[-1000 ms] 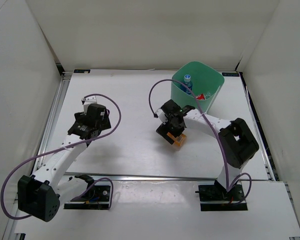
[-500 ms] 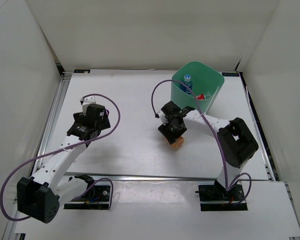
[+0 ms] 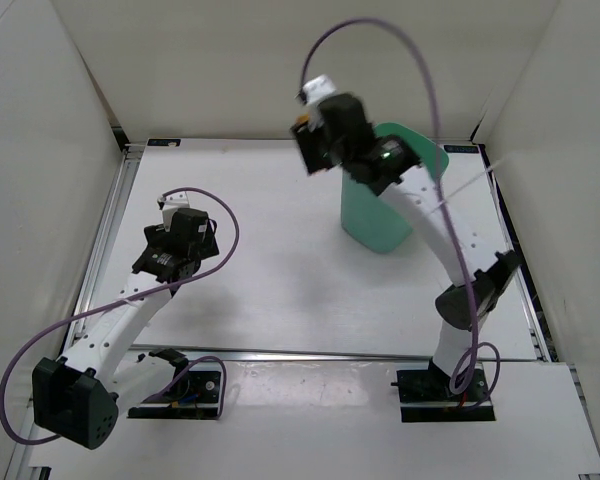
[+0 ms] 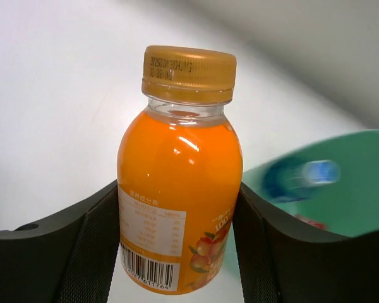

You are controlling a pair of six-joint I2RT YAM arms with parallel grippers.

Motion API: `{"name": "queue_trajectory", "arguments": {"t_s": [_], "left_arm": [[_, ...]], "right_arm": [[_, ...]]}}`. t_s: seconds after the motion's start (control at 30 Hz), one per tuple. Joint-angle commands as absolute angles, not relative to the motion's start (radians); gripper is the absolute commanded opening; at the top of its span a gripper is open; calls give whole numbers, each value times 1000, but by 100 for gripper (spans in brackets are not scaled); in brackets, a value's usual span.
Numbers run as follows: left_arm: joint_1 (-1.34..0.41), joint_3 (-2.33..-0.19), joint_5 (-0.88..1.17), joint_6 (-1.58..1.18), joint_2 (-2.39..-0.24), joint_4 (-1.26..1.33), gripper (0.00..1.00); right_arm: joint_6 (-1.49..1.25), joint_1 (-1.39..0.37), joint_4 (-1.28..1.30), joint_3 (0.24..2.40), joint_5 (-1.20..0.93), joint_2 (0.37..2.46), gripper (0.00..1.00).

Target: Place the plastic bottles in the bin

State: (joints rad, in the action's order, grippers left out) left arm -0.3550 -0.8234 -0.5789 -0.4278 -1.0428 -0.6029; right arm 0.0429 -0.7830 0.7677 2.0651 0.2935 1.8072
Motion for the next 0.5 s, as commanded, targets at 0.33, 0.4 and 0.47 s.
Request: {"name": "queue_trajectory", "arguments": {"t_s": [0.33,0.4,0.47], "left_arm": [[-348,-831,-598,-430,-1043,-603,100],[-348,-831,-598,-430,-1043,-603,100],[-348,-841,-598,-430,-1043,-603,100]], "right_arm": [[-75,-442,769,2111,489,1735,32],[-103,-423,769,2080,489,1720,40],[-130,-411,769,2056,500,1709,40]]}}
